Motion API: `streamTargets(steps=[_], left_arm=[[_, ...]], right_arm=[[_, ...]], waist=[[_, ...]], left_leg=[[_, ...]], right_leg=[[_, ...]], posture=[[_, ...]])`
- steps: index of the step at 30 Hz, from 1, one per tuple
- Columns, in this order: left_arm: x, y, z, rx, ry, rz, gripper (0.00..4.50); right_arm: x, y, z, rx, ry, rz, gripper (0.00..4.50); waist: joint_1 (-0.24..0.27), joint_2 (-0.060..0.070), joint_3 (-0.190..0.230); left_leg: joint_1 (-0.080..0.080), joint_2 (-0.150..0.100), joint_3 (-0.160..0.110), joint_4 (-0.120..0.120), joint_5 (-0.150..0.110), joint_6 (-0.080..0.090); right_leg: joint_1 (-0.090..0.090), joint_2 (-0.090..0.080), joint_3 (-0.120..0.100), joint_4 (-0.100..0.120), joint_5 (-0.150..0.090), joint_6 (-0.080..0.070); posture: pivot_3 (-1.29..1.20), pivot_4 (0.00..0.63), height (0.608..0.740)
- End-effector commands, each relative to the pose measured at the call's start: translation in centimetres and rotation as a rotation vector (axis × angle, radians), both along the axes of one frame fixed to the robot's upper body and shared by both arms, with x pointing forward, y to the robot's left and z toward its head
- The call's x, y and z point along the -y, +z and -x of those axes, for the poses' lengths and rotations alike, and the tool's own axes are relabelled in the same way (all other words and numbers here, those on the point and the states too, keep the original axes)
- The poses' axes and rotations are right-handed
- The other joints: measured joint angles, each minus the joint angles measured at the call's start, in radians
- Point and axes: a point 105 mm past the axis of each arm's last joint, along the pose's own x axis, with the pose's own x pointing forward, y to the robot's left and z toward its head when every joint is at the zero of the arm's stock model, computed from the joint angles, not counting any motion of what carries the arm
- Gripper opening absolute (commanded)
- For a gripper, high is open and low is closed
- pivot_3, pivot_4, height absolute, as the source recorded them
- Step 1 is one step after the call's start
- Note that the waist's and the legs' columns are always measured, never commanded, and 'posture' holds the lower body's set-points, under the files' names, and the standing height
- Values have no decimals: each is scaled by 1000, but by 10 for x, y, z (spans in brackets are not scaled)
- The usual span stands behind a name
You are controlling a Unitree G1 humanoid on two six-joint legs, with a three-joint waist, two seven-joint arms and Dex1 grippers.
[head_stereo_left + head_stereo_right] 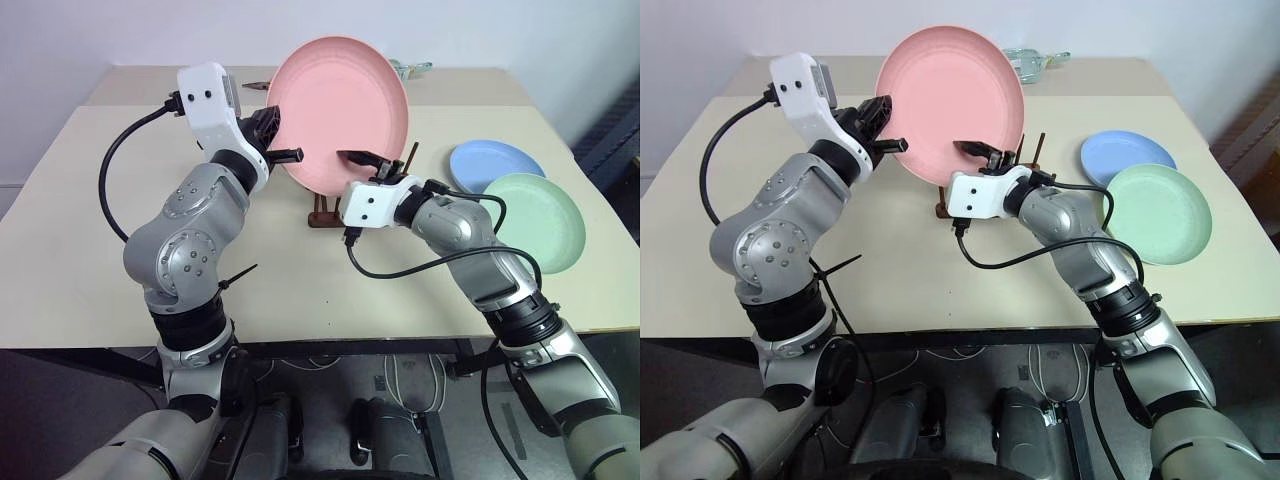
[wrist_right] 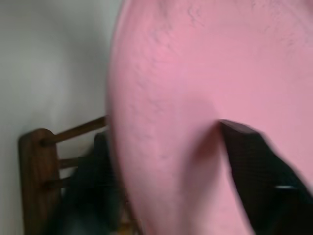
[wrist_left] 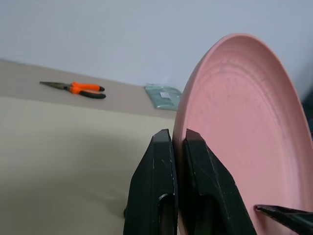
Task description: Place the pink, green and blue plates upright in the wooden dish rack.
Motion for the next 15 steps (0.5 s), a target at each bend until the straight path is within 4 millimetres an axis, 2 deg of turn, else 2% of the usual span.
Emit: streamTargets(steps=[1, 2, 3, 5, 7, 9, 10, 11, 13, 14, 15], left_arm=[[4, 14, 8, 55, -47, 46, 0], [2, 16, 8, 57, -48, 77, 338], [0, 19, 8, 60, -49, 117, 699], [-7, 29, 7, 80, -34, 198, 1499], [-38, 43, 3, 146, 98, 240, 2427], [-70, 44, -2, 171, 239, 223, 2427], [-78, 42, -3, 177, 273, 175, 2427], [-80, 38, -4, 198, 280, 34, 2427], [-65, 10, -4, 204, 153, -278, 2427], [-51, -9, 2, 208, 26, -405, 2427], [-39, -27, 13, 204, -111, -460, 2427]], right_arm=[[10, 16, -1, 66, -26, -17, 741], [11, 17, 0, 74, -28, -23, 274], [13, 20, 0, 84, -32, -31, 3], [17, 24, 1, 105, -42, -43, 0], [28, 34, 1, 95, -59, -112, 0], [43, 46, 3, 52, -65, -219, 0], [49, 51, 5, 6, -54, -291, 0], [58, 58, 6, -67, -45, -403, 0], [79, 76, 6, -221, -30, -676, 0], [86, 84, 7, -316, 4, -809, 0], [90, 91, 10, -384, 49, -894, 0]], waist=[[0, 0, 0], [1, 0, 0], [2, 0, 0], [7, -1, 0], [6, -1, 1], [4, 0, 1], [1, 0, 1], [-3, 0, 1], [-14, 1, 1], [-17, 1, 1], [-15, 2, 1]], left_leg=[[0, 0, 0, 0, 0, 0], [0, 0, 0, 0, 0, 0], [0, 0, 0, 0, 0, 0], [0, 0, 0, 0, 0, 0], [0, 0, -1, 0, 0, 0], [0, 0, -1, 0, 0, 0], [0, 0, 0, 0, 0, 0], [0, 0, 0, -1, 0, 0], [1, 1, 1, -2, 1, -1], [1, 0, 1, -3, 1, -1], [1, 1, 1, -3, 1, -1]], right_leg=[[0, 0, 0, 0, 0, 0], [0, 0, 0, 0, 0, 0], [0, 0, 0, 0, 0, 0], [0, 0, 0, 0, 0, 0], [1, 0, 0, -1, 0, 0], [0, 0, 0, 0, 0, 0], [0, 1, 0, 0, 0, 0], [0, 2, 0, 0, 0, 0], [0, 3, 0, 0, 0, 0], [0, 3, 0, 0, 0, 0], [0, 3, 0, 0, 0, 0]], posture=[[0, 150, 740], [0, 150, 740], [0, 150, 740], [0, 150, 740], [0, 150, 740], [0, 150, 740], [0, 150, 740], [0, 150, 740], [0, 150, 740], [0, 150, 740], [0, 150, 740]])
